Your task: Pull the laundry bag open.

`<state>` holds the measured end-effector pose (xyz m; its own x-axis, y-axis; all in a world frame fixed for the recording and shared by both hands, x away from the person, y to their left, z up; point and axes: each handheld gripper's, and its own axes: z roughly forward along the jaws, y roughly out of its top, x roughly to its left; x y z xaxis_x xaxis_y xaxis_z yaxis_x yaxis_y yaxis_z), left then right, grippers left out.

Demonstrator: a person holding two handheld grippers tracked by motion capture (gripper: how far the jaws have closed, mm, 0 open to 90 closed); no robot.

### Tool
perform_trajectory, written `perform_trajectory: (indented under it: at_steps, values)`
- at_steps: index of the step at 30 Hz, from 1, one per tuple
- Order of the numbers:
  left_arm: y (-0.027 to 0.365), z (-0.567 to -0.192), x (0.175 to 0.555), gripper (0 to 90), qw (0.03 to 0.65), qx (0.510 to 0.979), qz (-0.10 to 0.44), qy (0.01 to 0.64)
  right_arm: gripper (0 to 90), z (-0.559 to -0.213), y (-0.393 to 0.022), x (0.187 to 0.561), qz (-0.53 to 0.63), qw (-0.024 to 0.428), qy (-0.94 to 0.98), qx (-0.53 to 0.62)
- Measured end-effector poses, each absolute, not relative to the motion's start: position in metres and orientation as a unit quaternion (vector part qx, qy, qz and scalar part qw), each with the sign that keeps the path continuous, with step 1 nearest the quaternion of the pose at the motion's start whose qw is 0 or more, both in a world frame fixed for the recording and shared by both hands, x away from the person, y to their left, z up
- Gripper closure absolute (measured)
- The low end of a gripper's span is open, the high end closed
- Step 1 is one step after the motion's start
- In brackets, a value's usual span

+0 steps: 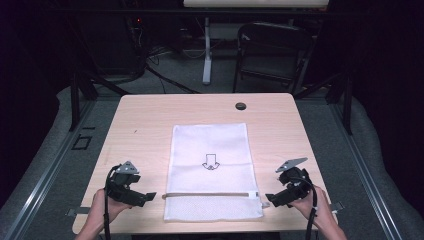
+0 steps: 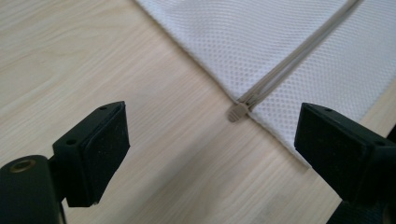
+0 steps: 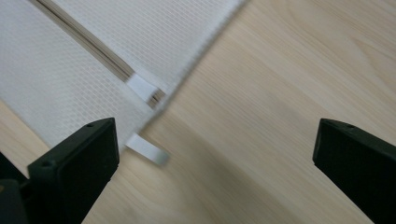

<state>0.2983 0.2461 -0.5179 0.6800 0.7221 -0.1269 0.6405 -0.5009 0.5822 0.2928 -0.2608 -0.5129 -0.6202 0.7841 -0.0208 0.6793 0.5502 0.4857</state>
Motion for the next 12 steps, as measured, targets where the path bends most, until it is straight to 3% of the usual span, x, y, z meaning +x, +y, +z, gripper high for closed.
perform_trajectory:
  at_steps: [12]
  values:
    - [0.256, -0.526, 0.303, 5.1, 0.296, 0.857, 0.076, 0.415, 0.0, -0.530, -0.285, 0.292, 0.204, 0.124, 0.863, 0.445]
